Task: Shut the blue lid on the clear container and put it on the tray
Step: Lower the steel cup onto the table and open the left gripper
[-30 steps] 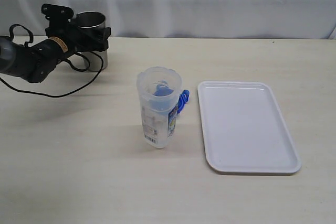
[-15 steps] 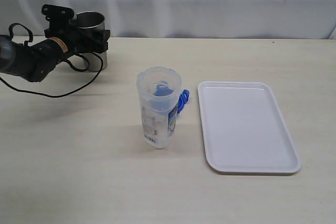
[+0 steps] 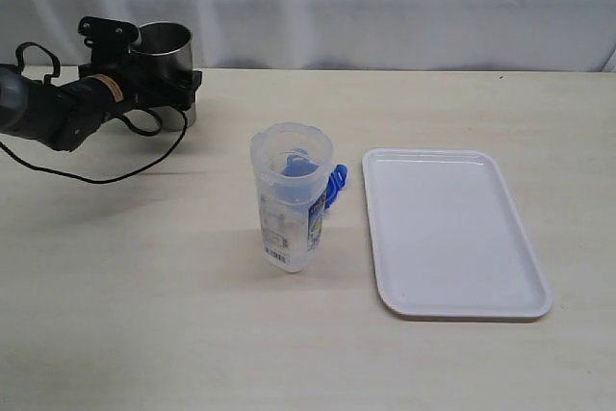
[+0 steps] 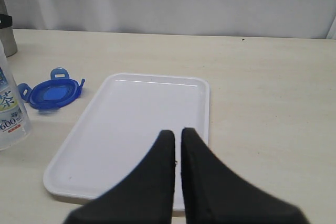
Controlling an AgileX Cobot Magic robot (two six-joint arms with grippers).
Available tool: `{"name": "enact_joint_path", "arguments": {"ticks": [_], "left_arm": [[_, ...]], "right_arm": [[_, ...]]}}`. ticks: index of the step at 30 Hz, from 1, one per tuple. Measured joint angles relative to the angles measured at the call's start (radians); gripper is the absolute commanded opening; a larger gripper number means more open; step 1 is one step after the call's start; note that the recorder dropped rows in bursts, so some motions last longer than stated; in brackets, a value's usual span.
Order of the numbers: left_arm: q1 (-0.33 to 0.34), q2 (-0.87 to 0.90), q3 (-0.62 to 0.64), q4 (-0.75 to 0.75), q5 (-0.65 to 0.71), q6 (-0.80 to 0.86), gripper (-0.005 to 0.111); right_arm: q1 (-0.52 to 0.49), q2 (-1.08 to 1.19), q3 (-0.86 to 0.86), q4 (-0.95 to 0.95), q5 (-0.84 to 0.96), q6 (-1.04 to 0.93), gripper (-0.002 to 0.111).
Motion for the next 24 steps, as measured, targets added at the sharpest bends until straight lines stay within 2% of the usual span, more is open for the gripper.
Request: {"name": "enact_joint_path", "arguments": {"ticks": [9, 14, 24], "left_arm": [[0.0, 0.0, 0.0, 0.0, 0.076, 0.0, 0.097], [0.0, -0.002, 0.0, 0.0, 0.176, 0.0, 0.097], [0.0, -0.01, 0.102, -0.002, 0.116, 0.0, 0.097]], "right_arm": [[0.0, 0.0, 0.0, 0.0, 0.0, 0.0, 0.005], [0.0, 0.0, 0.0, 0.0, 0.0, 0.0, 0.005], [0.0, 0.0, 0.0, 0.0, 0.0, 0.0, 0.005]]}}
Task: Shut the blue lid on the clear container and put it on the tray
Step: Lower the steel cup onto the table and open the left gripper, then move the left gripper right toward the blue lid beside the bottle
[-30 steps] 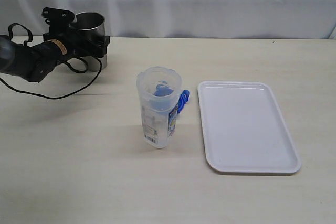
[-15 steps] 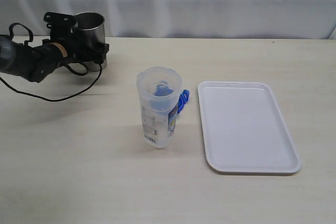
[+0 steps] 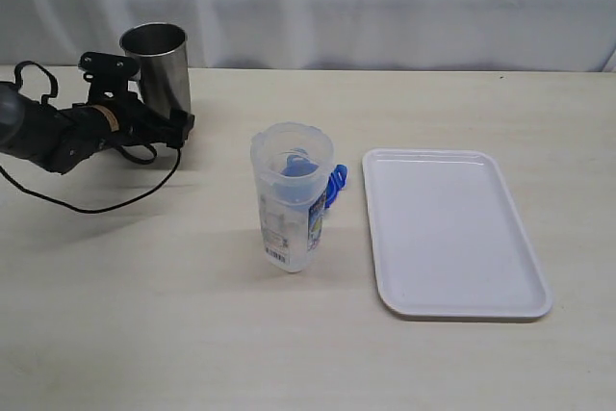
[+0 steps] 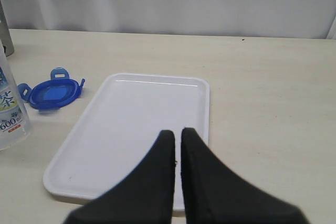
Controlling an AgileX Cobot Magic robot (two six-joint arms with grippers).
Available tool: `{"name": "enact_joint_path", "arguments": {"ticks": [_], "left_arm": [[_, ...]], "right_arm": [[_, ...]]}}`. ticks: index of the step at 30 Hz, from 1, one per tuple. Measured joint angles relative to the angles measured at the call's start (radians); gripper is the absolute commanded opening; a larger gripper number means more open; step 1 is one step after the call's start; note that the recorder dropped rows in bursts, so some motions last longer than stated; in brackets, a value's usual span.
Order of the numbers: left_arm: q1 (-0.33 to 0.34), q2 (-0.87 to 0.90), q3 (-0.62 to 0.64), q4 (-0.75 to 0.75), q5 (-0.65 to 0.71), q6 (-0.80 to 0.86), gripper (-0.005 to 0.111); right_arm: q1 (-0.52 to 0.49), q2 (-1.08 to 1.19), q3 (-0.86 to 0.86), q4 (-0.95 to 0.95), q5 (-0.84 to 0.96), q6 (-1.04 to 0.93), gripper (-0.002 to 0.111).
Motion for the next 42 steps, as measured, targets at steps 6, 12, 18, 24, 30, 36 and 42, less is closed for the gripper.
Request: {"name": "enact_joint_path", "arguments": {"ticks": [6, 12, 18, 24, 30, 36, 42], "left_arm": [[0.0, -0.01, 0.061, -0.002, -0.048, 0.0, 0.097], [0.0, -0.062, 0.143, -0.002, -0.122, 0.0, 0.097], [0.0, -0.145, 0.208, -0.002, -0.129, 0.0, 0.097], [0.0, -0.238, 0.295, -0.002, -0.14, 0.0, 0.097], [0.0, -0.292, 0.356, 0.085, -0.175, -0.125, 0.097], [-0.009, -0.292, 0.356, 0.242, -0.26, -0.255, 0.095], [-0.113, -0.292, 0.349, 0.202, -0.211, -0.28, 0.057]], "right_arm": [[0.0, 0.0, 0.0, 0.0, 0.0, 0.0, 0.005], [0.0, 0.0, 0.0, 0.0, 0.0, 0.0, 0.005], [0.0, 0.0, 0.0, 0.0, 0.0, 0.0, 0.005], [0.0, 0.0, 0.0, 0.0, 0.0, 0.0, 0.005], [0.0, 0.0, 0.0, 0.0, 0.0, 0.0, 0.005], [0.0, 0.0, 0.0, 0.0, 0.0, 0.0, 0.005], [0.0, 0.0, 0.0, 0.0, 0.0, 0.0, 0.005]]}}
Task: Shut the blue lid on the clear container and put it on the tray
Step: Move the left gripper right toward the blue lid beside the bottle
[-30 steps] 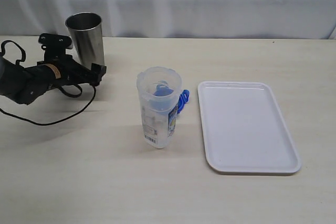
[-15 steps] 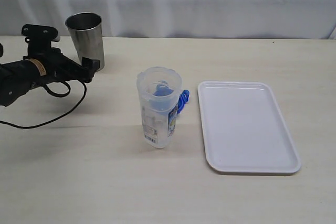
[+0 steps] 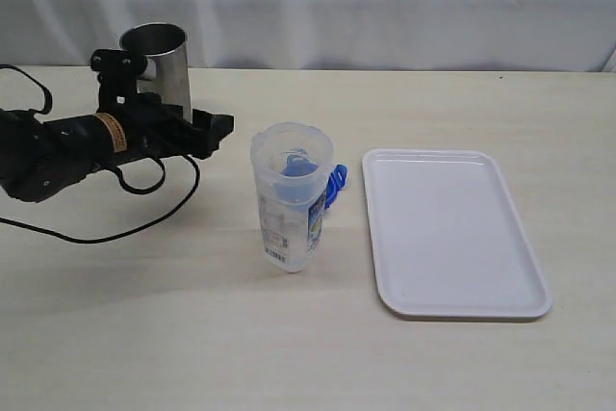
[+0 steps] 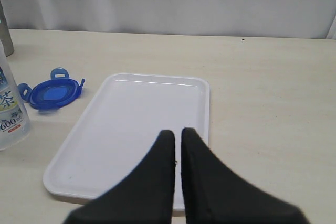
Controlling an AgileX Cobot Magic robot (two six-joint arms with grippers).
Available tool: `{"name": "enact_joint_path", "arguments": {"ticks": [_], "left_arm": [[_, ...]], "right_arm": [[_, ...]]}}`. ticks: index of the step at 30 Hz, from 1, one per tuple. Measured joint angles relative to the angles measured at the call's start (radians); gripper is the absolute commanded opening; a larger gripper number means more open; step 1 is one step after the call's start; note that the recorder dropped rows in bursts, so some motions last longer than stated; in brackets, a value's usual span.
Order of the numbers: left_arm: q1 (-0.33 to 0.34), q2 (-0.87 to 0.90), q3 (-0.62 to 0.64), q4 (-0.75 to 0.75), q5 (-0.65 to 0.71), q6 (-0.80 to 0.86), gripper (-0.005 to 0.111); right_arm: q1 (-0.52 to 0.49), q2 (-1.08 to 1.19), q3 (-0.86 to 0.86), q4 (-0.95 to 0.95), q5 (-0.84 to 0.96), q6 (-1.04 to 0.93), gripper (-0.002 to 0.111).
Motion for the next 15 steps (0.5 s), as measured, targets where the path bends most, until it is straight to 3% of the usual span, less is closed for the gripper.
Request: {"name": "enact_joint_path", "arguments": {"ticks": [3, 10, 15], "left_arm": [[-0.014, -0.002, -0.013, -0.013, 0.047, -0.003, 0.045], [-0.014, -0.002, -0.016, -0.08, 0.146, -0.151, 0.043], [-0.014, 0.0, -0.04, 0.146, 0.159, -0.473, 0.043]], "right_arm": [[0.0, 0.0, 0.0, 0.0, 0.0, 0.0, 0.005], [0.0, 0.0, 0.0, 0.0, 0.0, 0.0, 0.005], [0.0, 0.0, 0.0, 0.0, 0.0, 0.0, 0.005]]}}
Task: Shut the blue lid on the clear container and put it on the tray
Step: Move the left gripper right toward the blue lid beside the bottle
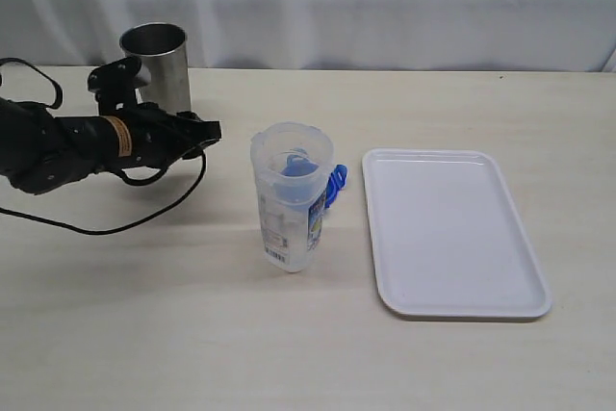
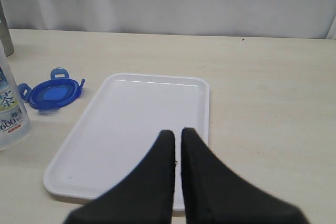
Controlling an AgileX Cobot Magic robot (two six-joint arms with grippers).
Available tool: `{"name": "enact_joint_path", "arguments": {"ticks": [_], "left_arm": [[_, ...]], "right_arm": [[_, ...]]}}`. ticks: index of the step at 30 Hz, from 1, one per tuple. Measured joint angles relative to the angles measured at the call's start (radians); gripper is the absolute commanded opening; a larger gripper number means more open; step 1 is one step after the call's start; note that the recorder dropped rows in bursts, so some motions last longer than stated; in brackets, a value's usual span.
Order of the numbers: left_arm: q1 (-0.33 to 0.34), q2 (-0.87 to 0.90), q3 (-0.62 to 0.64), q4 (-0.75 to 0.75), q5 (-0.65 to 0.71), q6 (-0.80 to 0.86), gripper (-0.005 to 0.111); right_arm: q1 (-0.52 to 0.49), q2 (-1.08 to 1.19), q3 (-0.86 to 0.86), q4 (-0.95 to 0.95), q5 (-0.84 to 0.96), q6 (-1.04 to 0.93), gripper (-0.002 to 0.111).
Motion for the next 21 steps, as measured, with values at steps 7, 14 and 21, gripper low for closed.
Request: {"name": "enact_joint_path", "arguments": {"ticks": [7, 14, 21], "left_arm": [[0.0, 0.067, -0.083, 0.302, -0.095, -0.33, 0.043], [0.0, 0.147, -0.113, 0.337, -0.193, -0.393, 0.043], [-0.025, 0.163, -0.117, 0.337, -0.197, -0.402, 0.043]], "right_arm": [[0.0, 0.0, 0.0, 0.0, 0.0, 0.0, 0.005], [0.0, 0.0, 0.0, 0.0, 0.0, 0.0, 0.005], [0.0, 0.0, 0.0, 0.0, 0.0, 0.0, 0.005]]}}
